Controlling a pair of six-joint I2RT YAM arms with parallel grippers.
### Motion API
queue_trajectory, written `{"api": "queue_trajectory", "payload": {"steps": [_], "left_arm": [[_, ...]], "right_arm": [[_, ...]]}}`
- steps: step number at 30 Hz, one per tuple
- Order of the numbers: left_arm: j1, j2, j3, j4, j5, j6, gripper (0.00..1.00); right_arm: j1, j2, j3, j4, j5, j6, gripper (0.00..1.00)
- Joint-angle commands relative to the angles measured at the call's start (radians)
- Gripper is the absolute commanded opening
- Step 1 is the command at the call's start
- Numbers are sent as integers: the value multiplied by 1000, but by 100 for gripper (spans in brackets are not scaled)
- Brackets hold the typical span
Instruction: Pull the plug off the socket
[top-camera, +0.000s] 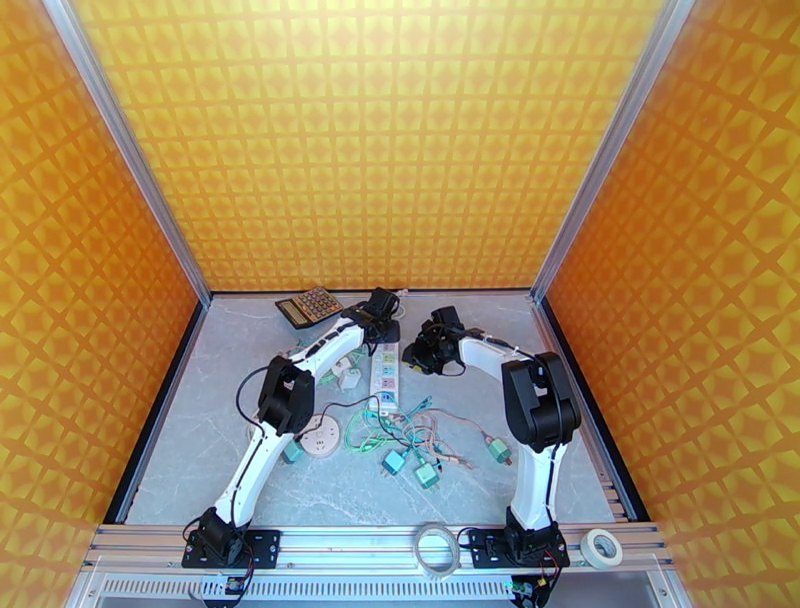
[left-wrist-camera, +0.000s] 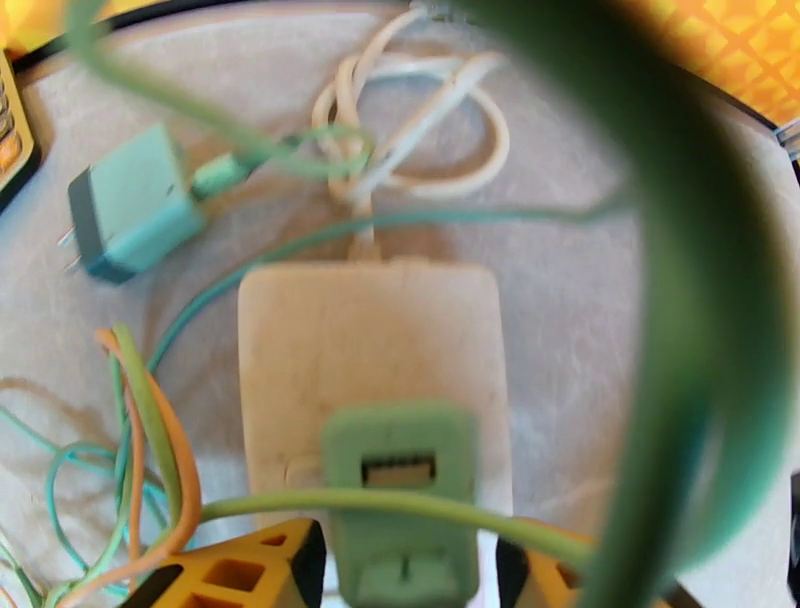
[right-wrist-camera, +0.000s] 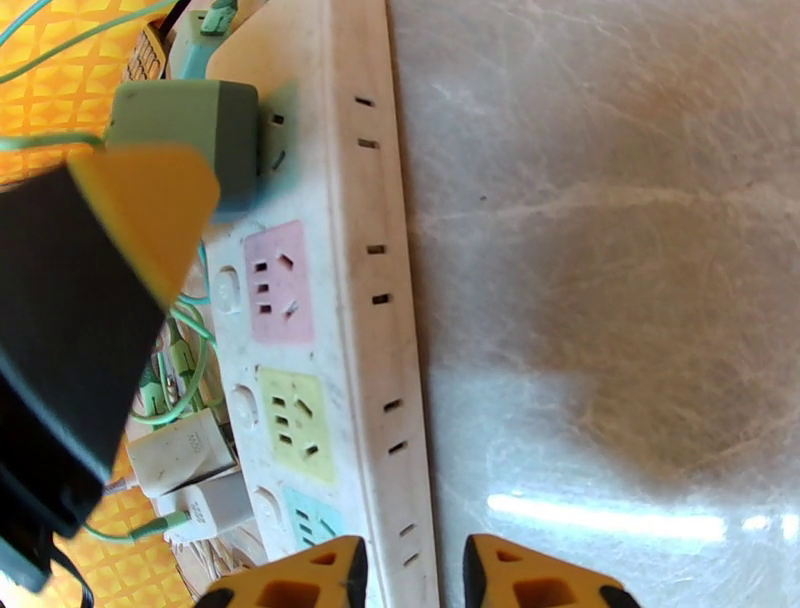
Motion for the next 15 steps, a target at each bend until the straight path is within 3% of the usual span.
{"api": "queue_trajectory", "payload": {"steps": [1,4,10,15], "left_arm": [[6,48,56,32,-33,33,51],[6,67,65,21,-33,41,48],[2,54,51,5,-32,43,20],[-9,14,1,10,-34,48,20]], "right_arm": [[9,-8,-13,6,-1,-10,32],[9,-2,-2,7,-3,-12,32],[9,40,28,63,-24,23,33],[8,89,74,133,-55,82,33]]}}
